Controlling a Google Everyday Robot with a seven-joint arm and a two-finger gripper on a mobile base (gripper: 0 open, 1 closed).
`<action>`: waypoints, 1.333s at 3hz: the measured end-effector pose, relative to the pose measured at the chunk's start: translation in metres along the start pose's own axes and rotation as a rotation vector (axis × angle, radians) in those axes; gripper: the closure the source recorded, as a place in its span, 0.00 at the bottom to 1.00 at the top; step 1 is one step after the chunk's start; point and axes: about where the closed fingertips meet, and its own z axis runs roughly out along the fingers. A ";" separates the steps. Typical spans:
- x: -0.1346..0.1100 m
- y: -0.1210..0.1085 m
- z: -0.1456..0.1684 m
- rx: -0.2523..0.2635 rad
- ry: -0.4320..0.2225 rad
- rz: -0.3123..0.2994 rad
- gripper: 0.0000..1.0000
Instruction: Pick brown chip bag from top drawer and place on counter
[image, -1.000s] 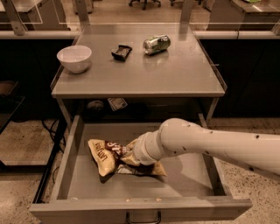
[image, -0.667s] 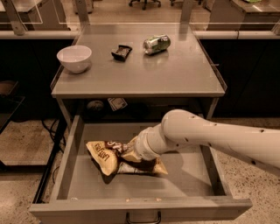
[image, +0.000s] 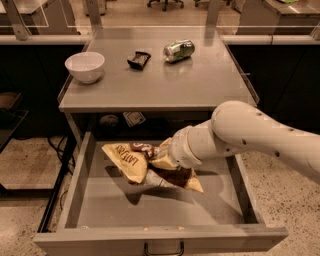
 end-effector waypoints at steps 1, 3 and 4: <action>-0.021 -0.013 -0.056 0.048 -0.002 -0.048 1.00; -0.047 -0.035 -0.110 0.097 0.005 -0.096 1.00; -0.058 -0.053 -0.115 0.124 0.014 -0.152 1.00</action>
Offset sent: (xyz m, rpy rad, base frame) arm 0.0194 -0.0826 0.1644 -0.0577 -0.1674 -0.0260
